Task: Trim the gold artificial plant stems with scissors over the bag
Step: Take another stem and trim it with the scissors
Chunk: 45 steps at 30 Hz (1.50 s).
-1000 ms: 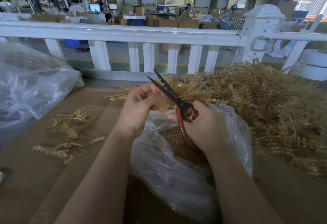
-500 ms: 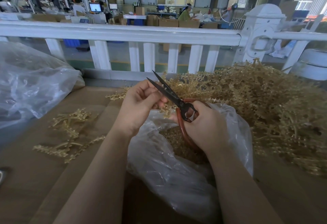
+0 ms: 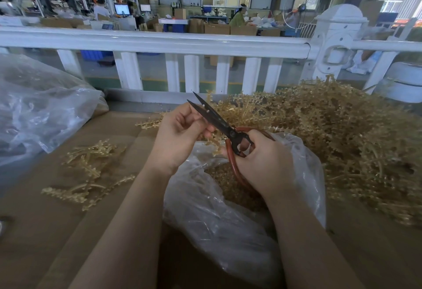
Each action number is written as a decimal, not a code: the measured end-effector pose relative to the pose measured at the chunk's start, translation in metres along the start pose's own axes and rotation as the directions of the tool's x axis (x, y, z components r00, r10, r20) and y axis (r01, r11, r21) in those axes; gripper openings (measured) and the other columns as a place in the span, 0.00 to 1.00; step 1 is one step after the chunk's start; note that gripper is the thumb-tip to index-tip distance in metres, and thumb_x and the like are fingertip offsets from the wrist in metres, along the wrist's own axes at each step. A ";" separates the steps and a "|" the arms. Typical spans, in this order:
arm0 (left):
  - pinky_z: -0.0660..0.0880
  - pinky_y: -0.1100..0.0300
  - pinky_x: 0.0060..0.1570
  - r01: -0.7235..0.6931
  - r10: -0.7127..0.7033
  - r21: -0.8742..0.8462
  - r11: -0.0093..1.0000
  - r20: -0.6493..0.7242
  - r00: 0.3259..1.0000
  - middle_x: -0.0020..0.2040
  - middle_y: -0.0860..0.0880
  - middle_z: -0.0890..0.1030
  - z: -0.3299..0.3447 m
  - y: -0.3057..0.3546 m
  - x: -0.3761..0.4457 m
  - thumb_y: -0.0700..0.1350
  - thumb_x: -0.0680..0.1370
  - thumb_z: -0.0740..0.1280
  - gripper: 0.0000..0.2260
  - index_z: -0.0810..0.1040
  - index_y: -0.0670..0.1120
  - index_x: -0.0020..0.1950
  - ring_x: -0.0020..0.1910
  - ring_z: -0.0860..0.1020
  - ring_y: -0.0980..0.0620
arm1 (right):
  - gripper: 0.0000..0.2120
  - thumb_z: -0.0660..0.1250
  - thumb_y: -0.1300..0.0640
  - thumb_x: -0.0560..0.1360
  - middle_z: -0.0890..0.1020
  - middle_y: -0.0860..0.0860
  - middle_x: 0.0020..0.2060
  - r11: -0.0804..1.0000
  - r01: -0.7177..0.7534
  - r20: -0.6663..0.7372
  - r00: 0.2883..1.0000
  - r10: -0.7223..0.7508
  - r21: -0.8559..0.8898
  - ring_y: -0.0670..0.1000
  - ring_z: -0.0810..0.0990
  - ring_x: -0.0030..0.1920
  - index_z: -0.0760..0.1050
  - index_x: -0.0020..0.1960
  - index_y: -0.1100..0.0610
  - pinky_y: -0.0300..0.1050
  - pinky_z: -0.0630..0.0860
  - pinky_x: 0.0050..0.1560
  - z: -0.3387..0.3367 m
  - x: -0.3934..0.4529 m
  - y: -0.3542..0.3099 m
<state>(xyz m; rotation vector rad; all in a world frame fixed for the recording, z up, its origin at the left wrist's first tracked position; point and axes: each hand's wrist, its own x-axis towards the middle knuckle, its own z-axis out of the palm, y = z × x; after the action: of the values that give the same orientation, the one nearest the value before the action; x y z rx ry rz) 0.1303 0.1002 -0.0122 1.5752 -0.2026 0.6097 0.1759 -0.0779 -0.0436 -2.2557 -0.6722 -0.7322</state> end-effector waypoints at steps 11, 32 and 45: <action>0.77 0.64 0.41 0.004 -0.005 0.039 0.999 0.039 0.999 0.38 0.49 0.84 0.003 0.001 0.000 0.31 0.80 0.64 0.09 0.80 0.42 0.51 0.37 0.81 0.53 | 0.29 0.58 0.26 0.69 0.68 0.43 0.24 1.000 0.013 -0.024 1.000 -0.013 0.013 0.43 0.68 0.26 0.67 0.33 0.53 0.41 0.65 0.25 0.002 0.001 -0.001; 0.80 0.58 0.44 -0.034 0.031 0.202 0.979 0.016 0.999 0.40 0.37 0.81 0.006 0.003 0.000 0.27 0.78 0.62 0.10 0.79 0.37 0.52 0.38 0.80 0.52 | 0.24 0.68 0.38 0.74 0.71 0.46 0.24 0.999 0.004 -0.030 1.000 -0.003 0.043 0.47 0.71 0.25 0.70 0.32 0.56 0.44 0.71 0.26 0.005 0.002 0.002; 0.68 0.62 0.35 0.225 -0.246 -0.292 0.930 -0.038 0.968 0.34 0.48 0.78 -0.004 0.005 0.002 0.37 0.79 0.56 0.11 0.74 0.45 0.40 0.33 0.73 0.53 | 0.28 0.68 0.26 0.64 0.79 0.47 0.29 0.901 -0.244 0.080 0.970 0.231 0.359 0.48 0.80 0.33 0.78 0.37 0.53 0.49 0.80 0.38 0.000 0.001 -0.003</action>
<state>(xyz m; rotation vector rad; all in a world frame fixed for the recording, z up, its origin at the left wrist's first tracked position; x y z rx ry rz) 0.1286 0.1043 -0.0070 1.2713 -0.0408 0.4273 0.1750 -0.0755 -0.0418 -1.9617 -0.4899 -0.4075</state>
